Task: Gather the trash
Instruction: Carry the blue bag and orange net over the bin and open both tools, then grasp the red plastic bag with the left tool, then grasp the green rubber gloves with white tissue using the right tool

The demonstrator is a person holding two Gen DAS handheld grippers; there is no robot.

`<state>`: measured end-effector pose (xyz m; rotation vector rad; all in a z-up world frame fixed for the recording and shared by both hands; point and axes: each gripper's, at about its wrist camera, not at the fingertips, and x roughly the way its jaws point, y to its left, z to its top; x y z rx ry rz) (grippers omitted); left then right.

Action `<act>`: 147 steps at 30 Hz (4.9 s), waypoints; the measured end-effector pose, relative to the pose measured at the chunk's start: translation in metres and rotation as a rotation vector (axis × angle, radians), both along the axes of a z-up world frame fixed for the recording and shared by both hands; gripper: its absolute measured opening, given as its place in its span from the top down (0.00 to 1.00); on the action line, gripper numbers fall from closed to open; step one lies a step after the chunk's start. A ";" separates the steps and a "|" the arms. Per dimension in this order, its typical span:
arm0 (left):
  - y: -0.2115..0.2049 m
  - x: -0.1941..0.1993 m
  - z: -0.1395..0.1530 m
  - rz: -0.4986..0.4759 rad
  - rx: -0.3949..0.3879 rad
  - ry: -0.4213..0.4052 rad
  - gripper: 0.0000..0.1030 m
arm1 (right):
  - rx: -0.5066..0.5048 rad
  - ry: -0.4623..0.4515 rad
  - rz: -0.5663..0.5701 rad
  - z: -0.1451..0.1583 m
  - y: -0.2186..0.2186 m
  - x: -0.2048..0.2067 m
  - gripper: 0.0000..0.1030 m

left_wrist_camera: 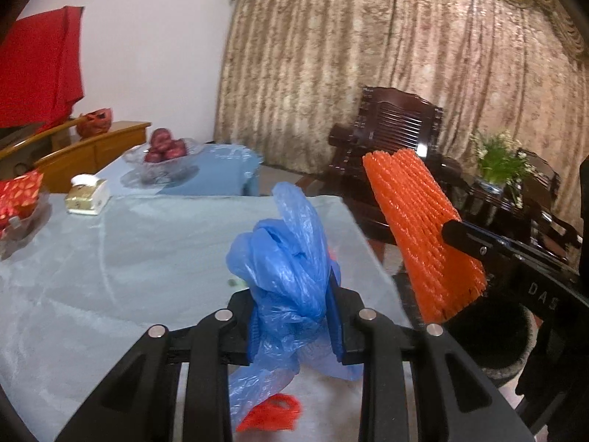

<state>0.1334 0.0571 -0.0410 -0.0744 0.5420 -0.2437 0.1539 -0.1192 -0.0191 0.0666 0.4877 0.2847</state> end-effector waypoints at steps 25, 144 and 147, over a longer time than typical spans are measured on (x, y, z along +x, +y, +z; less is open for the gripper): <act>-0.190 0.017 -0.002 -0.329 -0.004 -0.009 0.72 | -0.014 0.011 -0.367 -0.017 -0.183 -0.050 0.90; 0.107 0.001 -0.082 0.280 0.060 0.138 0.53 | -0.051 0.095 0.017 -0.084 0.069 0.025 0.06; 0.117 0.006 -0.082 0.295 0.064 0.134 0.53 | -0.053 0.114 0.019 -0.092 0.083 0.041 0.06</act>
